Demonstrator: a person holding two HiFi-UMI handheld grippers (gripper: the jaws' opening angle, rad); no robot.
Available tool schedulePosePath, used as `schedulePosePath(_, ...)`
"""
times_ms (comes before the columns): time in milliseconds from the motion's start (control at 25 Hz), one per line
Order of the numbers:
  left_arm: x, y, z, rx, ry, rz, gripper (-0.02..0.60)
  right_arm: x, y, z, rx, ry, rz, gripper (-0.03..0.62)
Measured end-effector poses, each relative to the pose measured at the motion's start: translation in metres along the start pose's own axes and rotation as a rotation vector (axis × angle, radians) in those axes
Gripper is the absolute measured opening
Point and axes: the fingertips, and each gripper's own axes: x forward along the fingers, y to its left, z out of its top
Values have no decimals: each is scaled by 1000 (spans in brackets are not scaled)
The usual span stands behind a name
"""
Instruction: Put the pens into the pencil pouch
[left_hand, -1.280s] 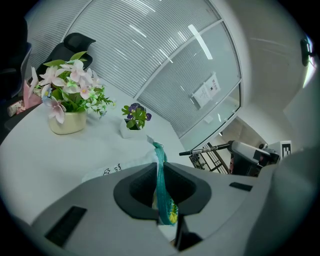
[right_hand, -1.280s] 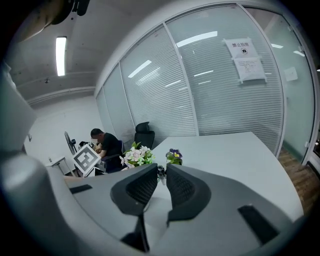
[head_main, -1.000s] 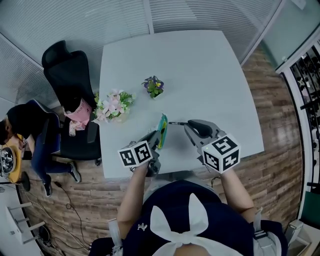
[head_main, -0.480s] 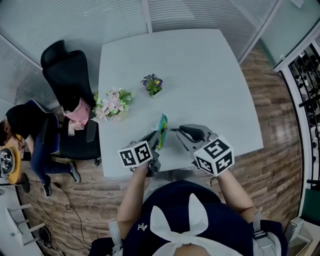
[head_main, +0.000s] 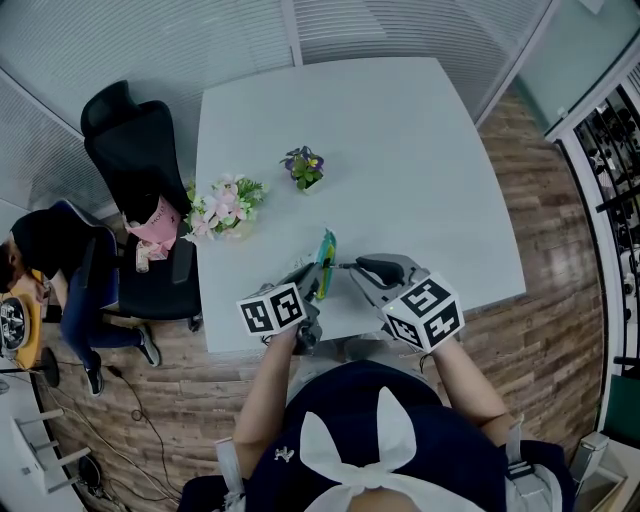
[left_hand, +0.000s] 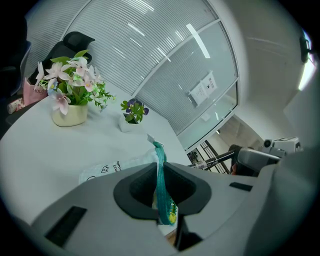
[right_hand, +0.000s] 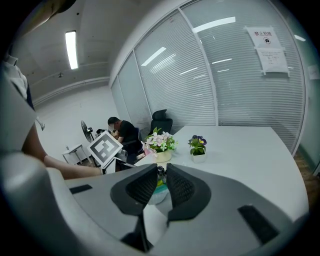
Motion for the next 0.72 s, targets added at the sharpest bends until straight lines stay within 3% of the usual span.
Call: schedulePosePath(720, -5, 4, -6, -6, 7, 3, 55, 25, 8, -24, -16, 95, 21, 63)
